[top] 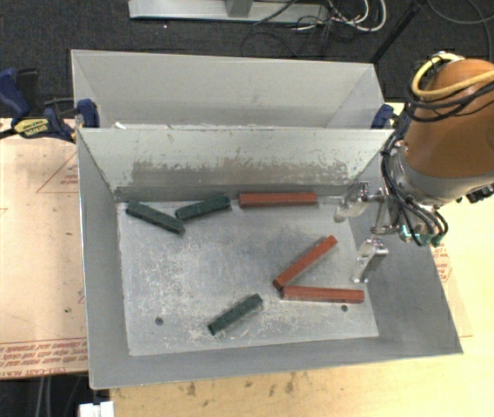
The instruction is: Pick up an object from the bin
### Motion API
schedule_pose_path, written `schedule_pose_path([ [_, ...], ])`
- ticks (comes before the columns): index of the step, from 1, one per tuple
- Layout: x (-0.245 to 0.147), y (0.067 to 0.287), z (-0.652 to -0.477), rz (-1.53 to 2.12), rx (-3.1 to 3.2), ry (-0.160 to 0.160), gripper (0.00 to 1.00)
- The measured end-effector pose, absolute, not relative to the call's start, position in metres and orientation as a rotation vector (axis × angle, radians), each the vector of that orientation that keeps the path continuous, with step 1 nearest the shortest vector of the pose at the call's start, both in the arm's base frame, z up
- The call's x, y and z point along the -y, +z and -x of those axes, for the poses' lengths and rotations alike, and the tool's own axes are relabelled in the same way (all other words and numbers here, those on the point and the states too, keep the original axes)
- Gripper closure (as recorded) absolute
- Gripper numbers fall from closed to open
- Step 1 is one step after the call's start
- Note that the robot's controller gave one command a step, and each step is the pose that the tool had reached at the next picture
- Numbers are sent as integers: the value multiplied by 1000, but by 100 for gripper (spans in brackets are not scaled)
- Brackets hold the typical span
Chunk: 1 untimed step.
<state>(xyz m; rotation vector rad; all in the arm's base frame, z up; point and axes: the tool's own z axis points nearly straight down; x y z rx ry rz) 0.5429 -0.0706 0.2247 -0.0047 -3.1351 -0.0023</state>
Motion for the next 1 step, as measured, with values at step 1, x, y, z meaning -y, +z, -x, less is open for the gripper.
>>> schedule_pose_path([
  [1, 70, 229, -544, 1, 3143, 0, 0],
])
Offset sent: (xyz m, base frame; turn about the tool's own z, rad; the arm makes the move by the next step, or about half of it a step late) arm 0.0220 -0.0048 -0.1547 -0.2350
